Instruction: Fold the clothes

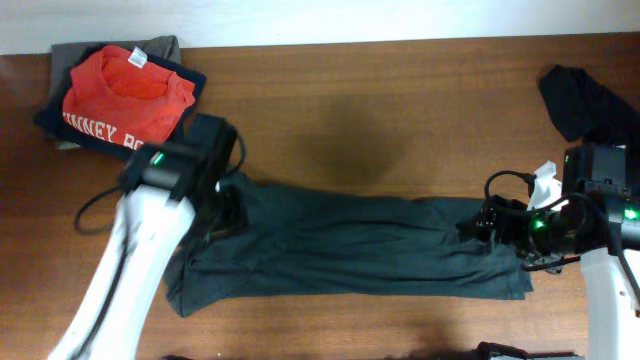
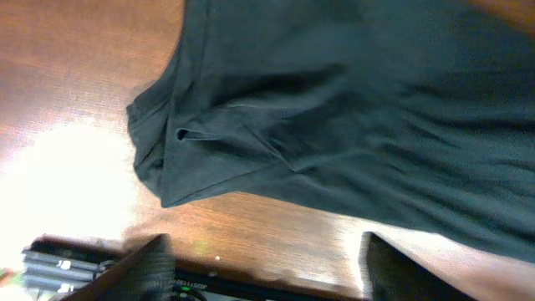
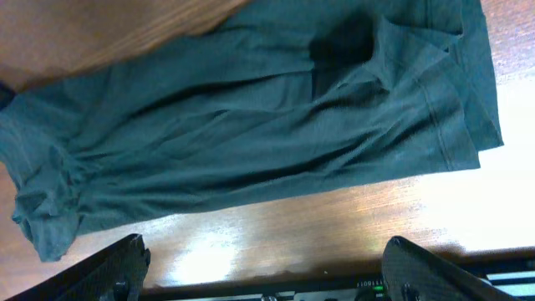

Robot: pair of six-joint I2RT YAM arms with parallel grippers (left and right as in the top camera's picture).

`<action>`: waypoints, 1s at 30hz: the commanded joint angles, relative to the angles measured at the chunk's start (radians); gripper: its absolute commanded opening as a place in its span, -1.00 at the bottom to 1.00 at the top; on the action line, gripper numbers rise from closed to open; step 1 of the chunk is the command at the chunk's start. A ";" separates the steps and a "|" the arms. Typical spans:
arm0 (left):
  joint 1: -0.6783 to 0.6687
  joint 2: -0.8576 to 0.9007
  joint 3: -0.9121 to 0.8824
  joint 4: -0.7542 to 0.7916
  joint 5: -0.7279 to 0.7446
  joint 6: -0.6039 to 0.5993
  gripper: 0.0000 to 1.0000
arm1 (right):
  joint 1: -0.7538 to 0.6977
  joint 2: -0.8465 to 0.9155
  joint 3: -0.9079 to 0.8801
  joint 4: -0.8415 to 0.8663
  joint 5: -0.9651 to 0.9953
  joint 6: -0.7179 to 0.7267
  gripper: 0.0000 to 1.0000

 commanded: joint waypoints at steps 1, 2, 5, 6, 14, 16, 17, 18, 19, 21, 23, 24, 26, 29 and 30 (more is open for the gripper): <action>-0.014 -0.096 -0.086 0.014 0.096 0.010 0.98 | -0.001 0.003 -0.005 0.015 -0.018 0.033 0.98; -0.014 -0.114 -0.117 0.023 0.127 0.011 0.98 | -0.001 0.003 -0.006 0.016 -0.024 0.047 0.98; -0.014 -0.144 -0.235 0.082 0.227 0.011 0.98 | -0.001 0.003 -0.006 0.018 -0.070 0.049 0.98; -0.014 -0.148 -0.282 0.115 0.270 0.011 0.98 | -0.001 0.003 -0.006 0.018 -0.082 0.049 0.98; -0.014 -0.147 -0.578 0.406 0.351 -0.173 0.82 | -0.001 0.027 -0.008 0.029 -0.079 0.049 0.98; -0.014 -0.147 -0.603 0.431 0.295 -0.224 0.79 | -0.001 0.038 -0.011 0.029 -0.075 0.049 0.98; -0.014 -0.147 -0.610 0.440 0.268 -0.249 0.79 | -0.001 0.044 -0.013 0.029 -0.071 0.049 0.98; -0.014 -0.147 -0.615 0.454 0.250 -0.265 0.79 | -0.001 0.051 -0.014 0.029 -0.068 0.049 0.97; -0.014 -0.147 -0.621 0.477 0.246 -0.267 0.79 | -0.001 0.060 -0.014 0.029 -0.064 0.049 0.98; -0.014 -0.141 -0.633 0.533 0.246 -0.268 0.79 | -0.001 0.078 -0.014 0.030 -0.064 0.049 0.98; -0.014 -0.123 -0.640 0.582 0.240 -0.286 0.68 | -0.001 0.099 -0.015 0.035 -0.064 0.049 0.98; -0.014 -0.111 -0.640 0.603 0.238 -0.289 0.66 | -0.001 0.106 -0.015 0.037 -0.064 0.049 0.98; -0.014 -0.079 -0.640 0.643 0.236 -0.290 0.59 | -0.001 0.128 -0.017 0.040 -0.065 0.049 0.98; -0.014 -0.017 -0.640 0.666 0.235 -0.324 0.50 | -0.001 0.155 -0.020 0.040 -0.065 0.050 0.98; -0.014 0.006 -0.640 0.670 0.236 -0.327 0.50 | -0.001 0.164 -0.022 0.040 -0.065 0.050 0.98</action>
